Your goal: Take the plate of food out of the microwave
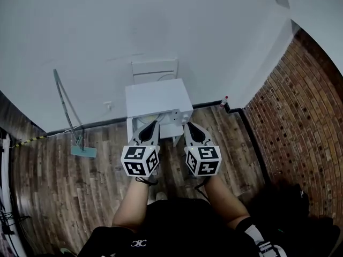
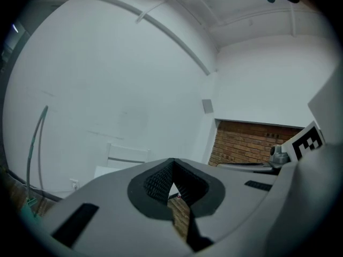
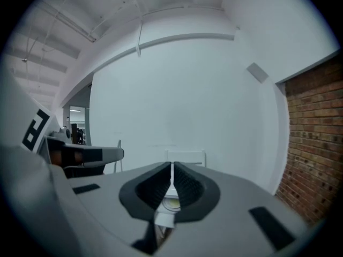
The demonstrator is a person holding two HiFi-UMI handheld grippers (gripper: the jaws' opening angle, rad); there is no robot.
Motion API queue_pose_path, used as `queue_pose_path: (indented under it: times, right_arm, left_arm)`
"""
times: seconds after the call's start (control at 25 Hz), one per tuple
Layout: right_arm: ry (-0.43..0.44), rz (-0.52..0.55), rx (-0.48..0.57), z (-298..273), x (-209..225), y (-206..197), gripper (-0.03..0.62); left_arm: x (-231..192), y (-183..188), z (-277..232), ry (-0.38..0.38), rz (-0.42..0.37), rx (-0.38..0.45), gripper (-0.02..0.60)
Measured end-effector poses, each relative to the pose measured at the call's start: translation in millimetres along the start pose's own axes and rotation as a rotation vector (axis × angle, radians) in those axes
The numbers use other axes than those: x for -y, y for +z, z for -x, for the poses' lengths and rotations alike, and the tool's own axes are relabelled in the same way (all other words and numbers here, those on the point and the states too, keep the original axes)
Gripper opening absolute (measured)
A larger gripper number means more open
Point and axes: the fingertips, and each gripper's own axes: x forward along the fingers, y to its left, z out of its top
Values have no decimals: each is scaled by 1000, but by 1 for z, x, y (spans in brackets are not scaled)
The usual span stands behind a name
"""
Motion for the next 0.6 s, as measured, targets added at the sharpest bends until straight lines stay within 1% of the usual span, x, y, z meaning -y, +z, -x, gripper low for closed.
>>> queue_pose_path:
  times: [0.16, 0.24, 0.28, 0.36, 0.48, 0.6]
  right_arm:
    - [27, -33, -31, -29, 9, -18, 11]
    - [62, -39, -56, -43, 9, -29, 21]
    - [84, -37, -72, -50, 9, -34, 36]
    - [136, -31, -106, -65, 9, -43, 67]
    - [233, 0, -145, -85, 9, -57, 77]
    - [334, 47, -183, -103, 17, -73, 87]
  left_arm:
    - [-16, -14, -14, 31, 8, -18, -9]
    - [-25, -21, -18, 64, 21, -29, -9]
    - [-29, -24, -20, 83, 29, -33, -9]
    - [-37, -31, -23, 126, 44, -35, -9]
    - [-42, -43, -27, 210, 67, -30, -9]
    - [-37, -56, -35, 294, 82, -20, -9]
